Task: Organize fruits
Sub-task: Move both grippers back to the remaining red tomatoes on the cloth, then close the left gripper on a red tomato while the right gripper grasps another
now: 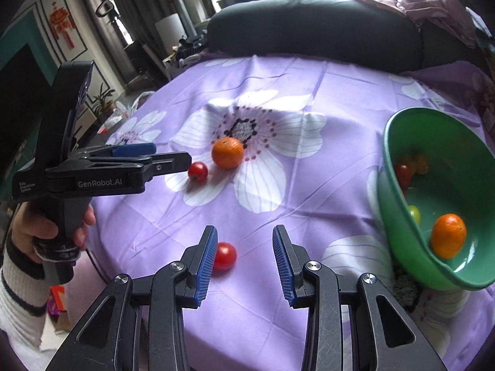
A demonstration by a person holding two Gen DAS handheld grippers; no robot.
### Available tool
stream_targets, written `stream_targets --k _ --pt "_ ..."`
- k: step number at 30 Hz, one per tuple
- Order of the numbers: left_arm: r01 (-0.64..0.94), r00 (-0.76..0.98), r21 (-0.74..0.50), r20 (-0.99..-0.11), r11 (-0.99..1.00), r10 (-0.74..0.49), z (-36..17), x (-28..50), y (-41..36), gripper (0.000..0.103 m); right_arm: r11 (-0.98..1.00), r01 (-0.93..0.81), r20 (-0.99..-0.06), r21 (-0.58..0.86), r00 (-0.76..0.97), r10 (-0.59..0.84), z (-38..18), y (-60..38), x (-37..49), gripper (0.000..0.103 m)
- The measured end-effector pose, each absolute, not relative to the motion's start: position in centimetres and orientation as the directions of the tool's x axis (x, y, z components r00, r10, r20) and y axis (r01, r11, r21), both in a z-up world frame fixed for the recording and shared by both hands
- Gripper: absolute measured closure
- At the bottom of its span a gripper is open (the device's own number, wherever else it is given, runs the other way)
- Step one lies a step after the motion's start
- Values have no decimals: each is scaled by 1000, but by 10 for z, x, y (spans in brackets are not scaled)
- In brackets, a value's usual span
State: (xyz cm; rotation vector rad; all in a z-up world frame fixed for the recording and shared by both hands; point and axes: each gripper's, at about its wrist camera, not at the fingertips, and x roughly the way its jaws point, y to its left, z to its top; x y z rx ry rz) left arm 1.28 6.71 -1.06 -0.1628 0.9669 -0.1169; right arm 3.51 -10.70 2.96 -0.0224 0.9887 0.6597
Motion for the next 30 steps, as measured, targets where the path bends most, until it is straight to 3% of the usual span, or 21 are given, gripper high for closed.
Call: stream_targets --k 15,26,30 --pt "72 519 -124 -843 990 -144 -44 31 57 25 790 -537 -832 296 262 490 -8 -84 40 66" --pt "94 511 -98 -849 991 -133 -49 38 55 62 779 -582 -830 234 297 471 -10 -71 37 66" --pt "80 517 -115 -845 990 -140 -48 37 59 74 778 -575 -823 252 296 485 -8 -72 39 74"
